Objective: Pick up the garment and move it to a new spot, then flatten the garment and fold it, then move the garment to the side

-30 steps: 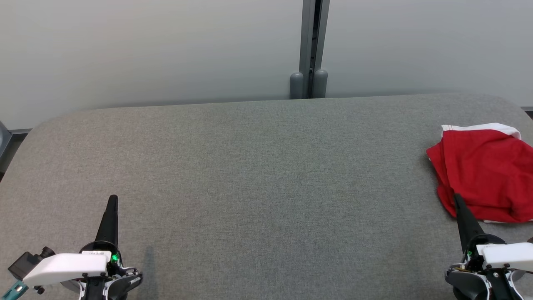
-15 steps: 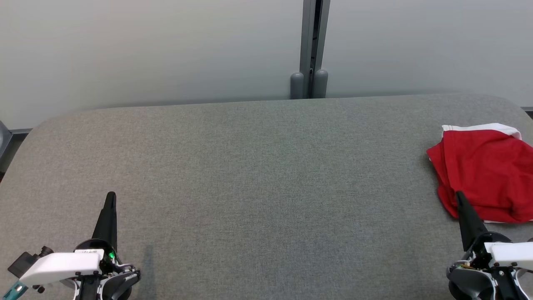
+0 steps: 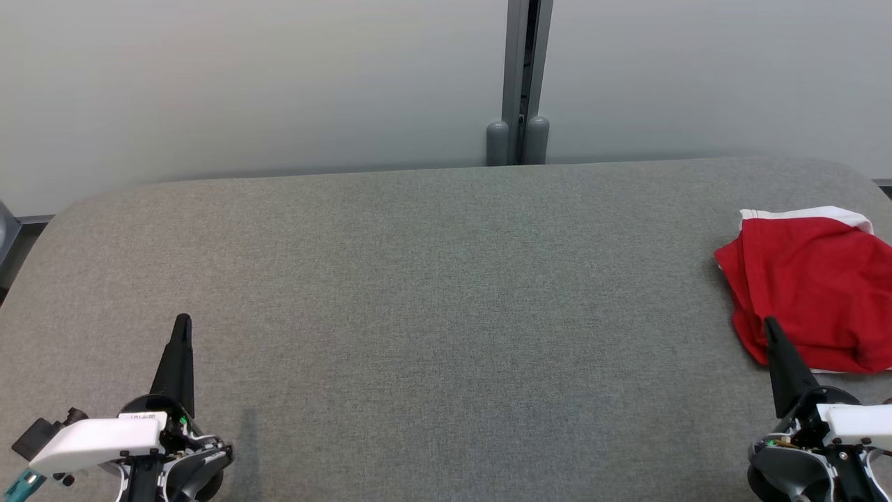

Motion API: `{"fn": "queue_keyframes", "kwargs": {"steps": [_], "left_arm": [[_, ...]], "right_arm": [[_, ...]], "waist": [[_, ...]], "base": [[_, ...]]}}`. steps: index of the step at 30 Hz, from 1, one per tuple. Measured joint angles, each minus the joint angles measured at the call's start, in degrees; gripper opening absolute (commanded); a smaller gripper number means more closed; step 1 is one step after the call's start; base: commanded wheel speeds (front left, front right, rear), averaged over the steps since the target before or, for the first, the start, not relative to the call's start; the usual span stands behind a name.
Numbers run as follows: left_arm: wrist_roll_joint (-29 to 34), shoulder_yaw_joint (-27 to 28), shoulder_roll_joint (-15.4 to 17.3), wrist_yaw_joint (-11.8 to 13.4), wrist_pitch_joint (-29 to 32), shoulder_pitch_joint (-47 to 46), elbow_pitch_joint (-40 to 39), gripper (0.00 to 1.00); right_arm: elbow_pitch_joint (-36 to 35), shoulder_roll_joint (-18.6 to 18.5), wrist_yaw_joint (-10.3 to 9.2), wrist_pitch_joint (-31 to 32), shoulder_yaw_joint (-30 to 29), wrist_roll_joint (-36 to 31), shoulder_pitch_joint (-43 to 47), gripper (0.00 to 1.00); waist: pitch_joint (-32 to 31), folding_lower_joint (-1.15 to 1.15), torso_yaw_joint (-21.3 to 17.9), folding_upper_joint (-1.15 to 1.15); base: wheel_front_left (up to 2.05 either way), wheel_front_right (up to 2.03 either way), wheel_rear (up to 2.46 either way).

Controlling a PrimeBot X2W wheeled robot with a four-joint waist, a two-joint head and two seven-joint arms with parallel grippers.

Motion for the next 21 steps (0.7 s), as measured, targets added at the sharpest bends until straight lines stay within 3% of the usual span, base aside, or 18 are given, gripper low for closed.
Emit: {"fn": "queue_keyframes", "kwargs": {"steps": [21], "left_arm": [[0.0,0.0,0.0,0.0,0.0,0.0,0.0,0.00]], "right_arm": [[0.0,0.0,0.00,0.0,0.0,0.0,0.0,0.00]], "waist": [[0.0,0.00,0.0,0.00]], "base": [[0.00,0.00,0.00]]}}
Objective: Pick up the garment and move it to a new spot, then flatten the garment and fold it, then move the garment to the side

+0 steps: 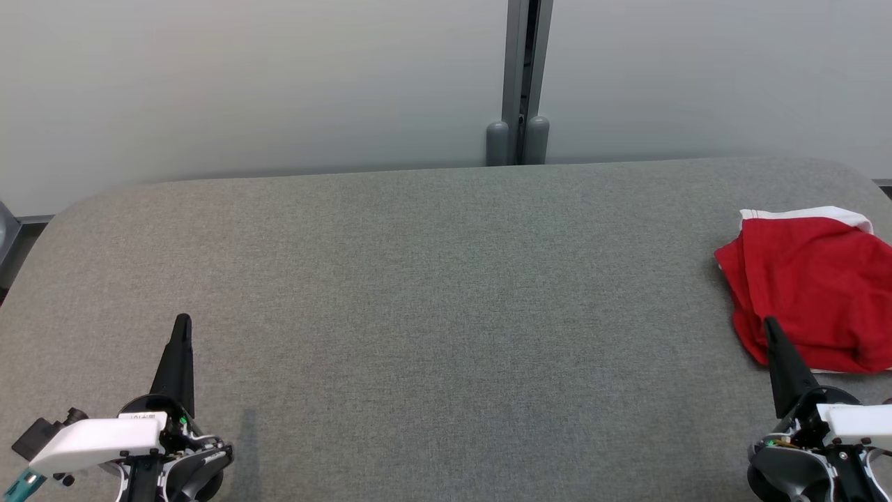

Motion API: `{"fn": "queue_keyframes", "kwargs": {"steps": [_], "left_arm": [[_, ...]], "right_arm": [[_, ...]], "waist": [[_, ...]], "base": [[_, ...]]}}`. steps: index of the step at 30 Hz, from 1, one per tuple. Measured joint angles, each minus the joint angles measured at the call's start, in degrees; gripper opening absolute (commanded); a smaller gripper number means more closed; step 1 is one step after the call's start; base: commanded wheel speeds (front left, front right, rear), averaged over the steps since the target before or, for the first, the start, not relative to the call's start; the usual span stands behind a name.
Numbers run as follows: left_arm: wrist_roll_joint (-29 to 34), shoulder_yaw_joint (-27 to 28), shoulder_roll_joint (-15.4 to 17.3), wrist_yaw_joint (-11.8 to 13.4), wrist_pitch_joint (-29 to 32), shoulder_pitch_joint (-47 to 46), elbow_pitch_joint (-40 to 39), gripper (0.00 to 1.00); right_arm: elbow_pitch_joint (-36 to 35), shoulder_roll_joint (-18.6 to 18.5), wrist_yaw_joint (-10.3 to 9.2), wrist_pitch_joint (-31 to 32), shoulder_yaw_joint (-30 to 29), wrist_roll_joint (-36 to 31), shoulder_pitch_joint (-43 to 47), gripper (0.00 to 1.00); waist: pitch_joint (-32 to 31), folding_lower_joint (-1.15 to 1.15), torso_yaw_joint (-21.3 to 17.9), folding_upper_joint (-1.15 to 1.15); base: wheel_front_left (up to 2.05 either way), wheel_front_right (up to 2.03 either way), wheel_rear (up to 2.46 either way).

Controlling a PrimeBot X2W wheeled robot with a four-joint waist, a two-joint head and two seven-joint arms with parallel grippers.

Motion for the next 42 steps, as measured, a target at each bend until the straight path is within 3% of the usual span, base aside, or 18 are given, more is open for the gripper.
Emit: {"fn": "queue_keyframes", "kwargs": {"steps": [42], "left_arm": [[0.0,0.0,0.0,0.0,0.0,0.0,0.0,0.00]], "right_arm": [[0.0,0.0,0.00,0.0,0.0,0.0,0.0,0.00]], "waist": [[0.0,0.00,0.0,0.00]], "base": [[0.00,0.00,0.00]]}}
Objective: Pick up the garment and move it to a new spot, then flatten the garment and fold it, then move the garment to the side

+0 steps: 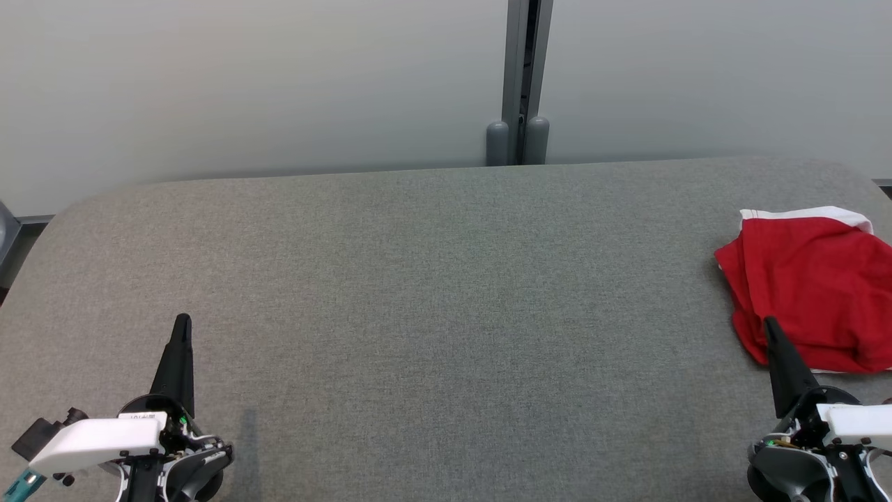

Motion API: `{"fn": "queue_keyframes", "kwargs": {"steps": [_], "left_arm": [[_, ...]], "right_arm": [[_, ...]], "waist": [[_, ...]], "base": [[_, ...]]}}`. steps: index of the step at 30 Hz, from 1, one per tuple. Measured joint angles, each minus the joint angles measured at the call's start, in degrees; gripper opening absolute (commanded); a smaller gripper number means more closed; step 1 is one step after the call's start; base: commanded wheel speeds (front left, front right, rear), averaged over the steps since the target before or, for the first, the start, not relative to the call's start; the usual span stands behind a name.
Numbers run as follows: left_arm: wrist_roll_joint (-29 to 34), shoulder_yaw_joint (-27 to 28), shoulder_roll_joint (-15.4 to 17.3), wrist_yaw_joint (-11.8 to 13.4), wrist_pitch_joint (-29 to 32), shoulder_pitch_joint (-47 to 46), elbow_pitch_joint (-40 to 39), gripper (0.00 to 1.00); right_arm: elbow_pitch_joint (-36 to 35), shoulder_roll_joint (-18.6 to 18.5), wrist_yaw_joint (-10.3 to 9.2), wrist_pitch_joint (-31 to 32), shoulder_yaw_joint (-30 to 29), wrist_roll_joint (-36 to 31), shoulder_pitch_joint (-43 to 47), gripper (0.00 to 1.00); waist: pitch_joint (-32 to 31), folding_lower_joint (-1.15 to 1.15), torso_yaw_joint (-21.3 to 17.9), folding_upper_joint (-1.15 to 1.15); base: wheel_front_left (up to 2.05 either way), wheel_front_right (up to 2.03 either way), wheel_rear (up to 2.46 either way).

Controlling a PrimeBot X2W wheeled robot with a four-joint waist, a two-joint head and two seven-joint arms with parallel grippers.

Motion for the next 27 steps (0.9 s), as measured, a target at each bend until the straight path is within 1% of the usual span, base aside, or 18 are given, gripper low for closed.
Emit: {"fn": "queue_keyframes", "kwargs": {"steps": [27], "left_arm": [[0.0,0.0,0.0,0.0,0.0,0.0,0.0,0.00]], "right_arm": [[0.0,0.0,0.00,0.0,0.0,0.0,0.0,0.00]], "waist": [[0.0,0.00,0.0,0.00]], "base": [[0.00,0.00,0.00]]}}
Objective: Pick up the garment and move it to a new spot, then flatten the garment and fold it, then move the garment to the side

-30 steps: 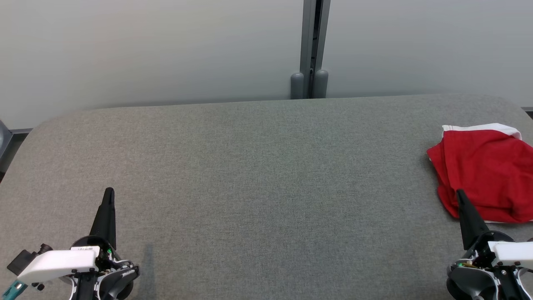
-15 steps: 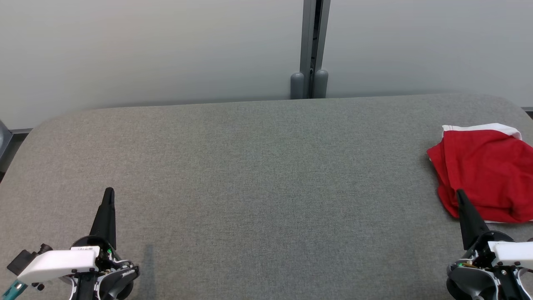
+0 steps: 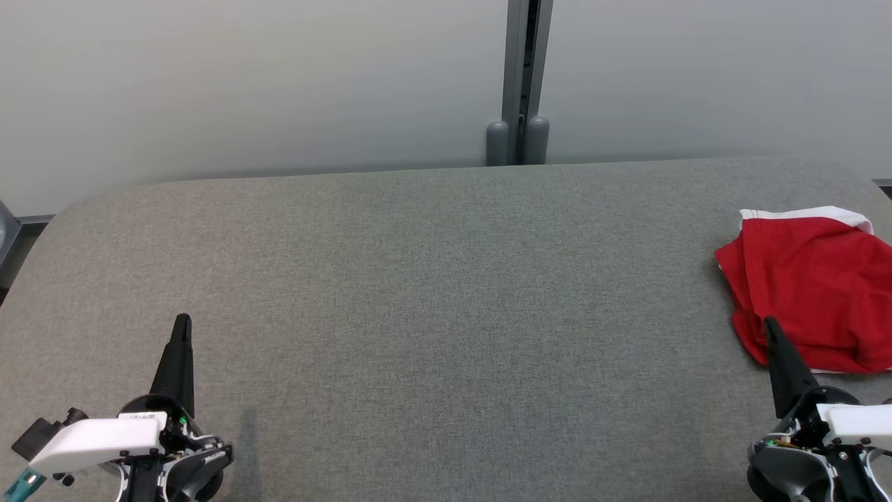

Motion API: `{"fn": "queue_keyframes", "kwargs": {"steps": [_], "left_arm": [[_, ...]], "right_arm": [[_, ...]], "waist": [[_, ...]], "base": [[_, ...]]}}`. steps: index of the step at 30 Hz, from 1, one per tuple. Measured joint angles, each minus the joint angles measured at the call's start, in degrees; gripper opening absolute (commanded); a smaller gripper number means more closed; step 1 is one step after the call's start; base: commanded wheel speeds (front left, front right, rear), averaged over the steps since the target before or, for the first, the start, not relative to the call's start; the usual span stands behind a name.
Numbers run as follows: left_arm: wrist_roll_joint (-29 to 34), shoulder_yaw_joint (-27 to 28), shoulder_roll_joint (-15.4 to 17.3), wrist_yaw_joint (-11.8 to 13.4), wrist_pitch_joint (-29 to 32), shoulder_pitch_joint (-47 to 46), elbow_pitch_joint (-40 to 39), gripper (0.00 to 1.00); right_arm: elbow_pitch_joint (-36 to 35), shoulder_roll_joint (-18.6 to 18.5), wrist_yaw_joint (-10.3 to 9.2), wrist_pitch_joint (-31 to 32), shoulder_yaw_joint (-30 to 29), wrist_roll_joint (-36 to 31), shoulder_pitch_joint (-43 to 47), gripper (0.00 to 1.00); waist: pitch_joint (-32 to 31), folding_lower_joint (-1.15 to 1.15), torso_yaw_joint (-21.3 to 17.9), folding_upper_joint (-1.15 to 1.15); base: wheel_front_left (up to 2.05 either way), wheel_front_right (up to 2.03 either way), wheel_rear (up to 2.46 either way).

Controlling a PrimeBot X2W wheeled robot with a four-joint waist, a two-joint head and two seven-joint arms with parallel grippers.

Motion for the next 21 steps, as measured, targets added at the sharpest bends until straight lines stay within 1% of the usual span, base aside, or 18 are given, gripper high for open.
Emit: {"fn": "queue_keyframes", "kwargs": {"steps": [21], "left_arm": [[0.0,0.0,0.0,0.0,0.0,0.0,0.0,0.00]], "right_arm": [[0.0,0.0,0.00,0.0,0.0,0.0,0.0,0.00]], "waist": [[0.0,0.00,0.0,0.00]], "base": [[0.00,0.00,0.00]]}}
